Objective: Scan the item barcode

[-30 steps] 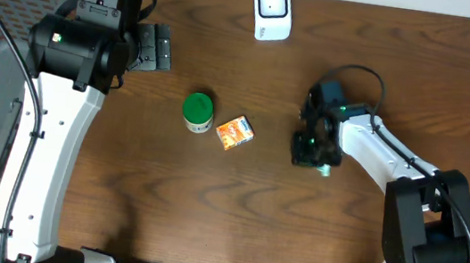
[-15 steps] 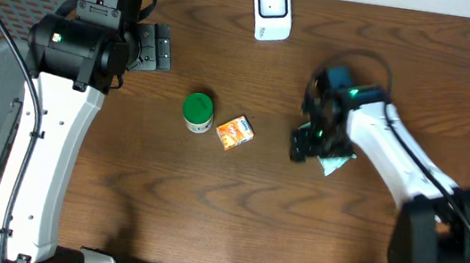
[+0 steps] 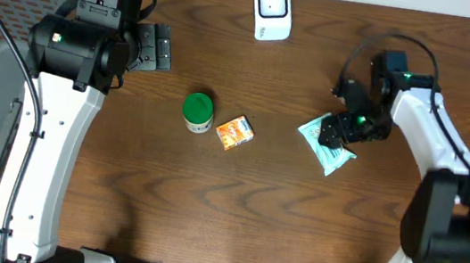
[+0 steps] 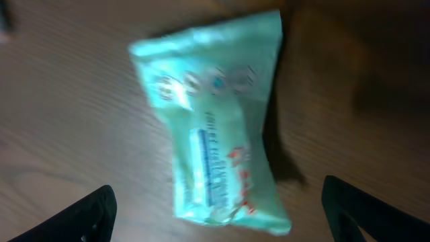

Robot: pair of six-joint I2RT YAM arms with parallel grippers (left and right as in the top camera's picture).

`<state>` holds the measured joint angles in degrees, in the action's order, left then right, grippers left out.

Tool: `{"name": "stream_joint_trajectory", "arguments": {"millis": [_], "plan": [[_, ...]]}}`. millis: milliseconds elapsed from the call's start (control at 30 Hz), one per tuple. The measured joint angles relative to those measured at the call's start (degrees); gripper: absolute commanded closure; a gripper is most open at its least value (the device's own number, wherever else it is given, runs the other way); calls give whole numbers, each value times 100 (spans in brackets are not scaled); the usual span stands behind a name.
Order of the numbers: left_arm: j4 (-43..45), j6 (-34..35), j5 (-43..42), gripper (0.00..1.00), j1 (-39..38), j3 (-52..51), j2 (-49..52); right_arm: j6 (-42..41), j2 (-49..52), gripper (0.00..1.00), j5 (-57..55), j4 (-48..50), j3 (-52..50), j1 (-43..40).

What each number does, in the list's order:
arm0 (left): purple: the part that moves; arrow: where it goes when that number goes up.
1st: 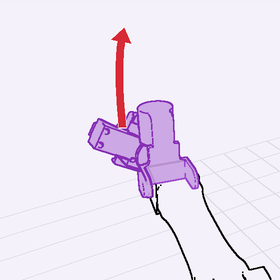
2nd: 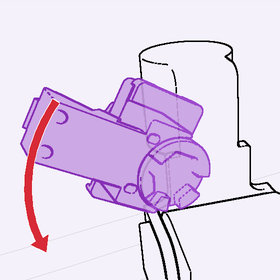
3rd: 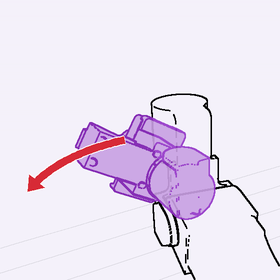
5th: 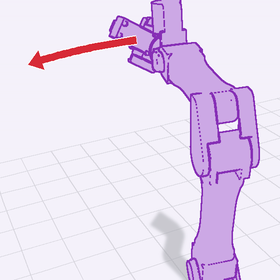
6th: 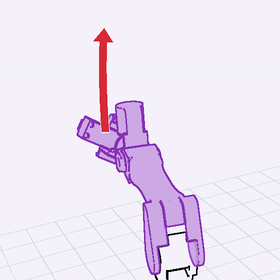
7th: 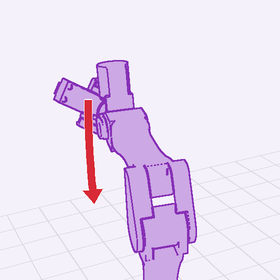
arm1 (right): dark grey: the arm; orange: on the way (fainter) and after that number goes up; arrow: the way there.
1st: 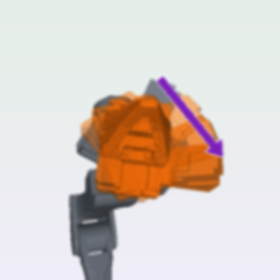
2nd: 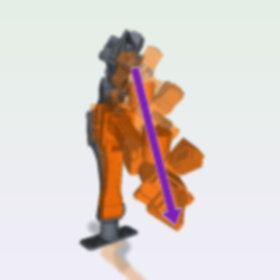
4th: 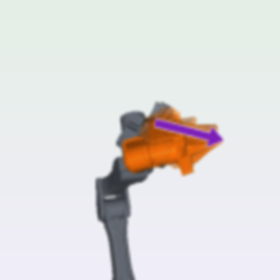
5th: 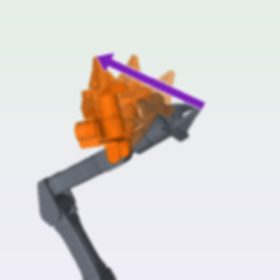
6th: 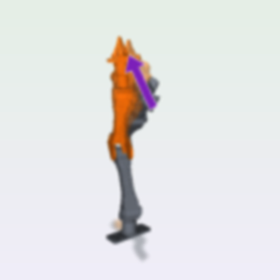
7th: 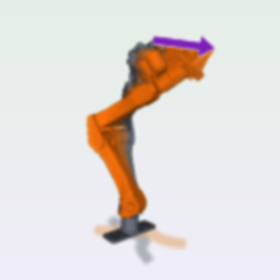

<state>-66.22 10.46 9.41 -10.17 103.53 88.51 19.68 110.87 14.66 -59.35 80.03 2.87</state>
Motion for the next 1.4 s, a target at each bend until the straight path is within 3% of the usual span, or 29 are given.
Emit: {"name": "stream_joint_trajectory", "arguments": {"millis": [67, 167, 200, 233, 300, 367, 633, 900, 1067, 1400], "plan": [[0, 0, 0, 2, 0, 0, 0, 70, 256, 8, 68, -15, -4, -55], [0, 0, 0, 2, 0, 0, 0, 153, 498, 25, 144, -20, -7, -46], [0, 0, 0, 2, 0, 0, 0, 216, 577, 36, 160, -22, -7, -28], [0, 0, 0, 2, 0, 0, 0, 247, 638, 56, 184, -31, -7, -26], [0, 0, 0, 2, 0, 0, 0, 249, 734, 87, 212, -70, 2, -22], [0, 0, 0, 2, 0, 0, 0, 254, 815, 99, 293, -81, 2, -24], [0, 0, 0, 2, 0, 0, 0, 199, 859, 99, 863, -293, 101, -37], [0, 0, 0, 2, 0, 0, 0, 568, 844, 99, 3626, -1943, 658, -116], [2, 0, 0, 2, 0, 0, 0, 632, 841, 99, 4634, -2568, 667, -136], [0, 0, 0, 2, 0, 0, 0, -1416, 841, 99, 6513, -3797, 667, -136]]}}
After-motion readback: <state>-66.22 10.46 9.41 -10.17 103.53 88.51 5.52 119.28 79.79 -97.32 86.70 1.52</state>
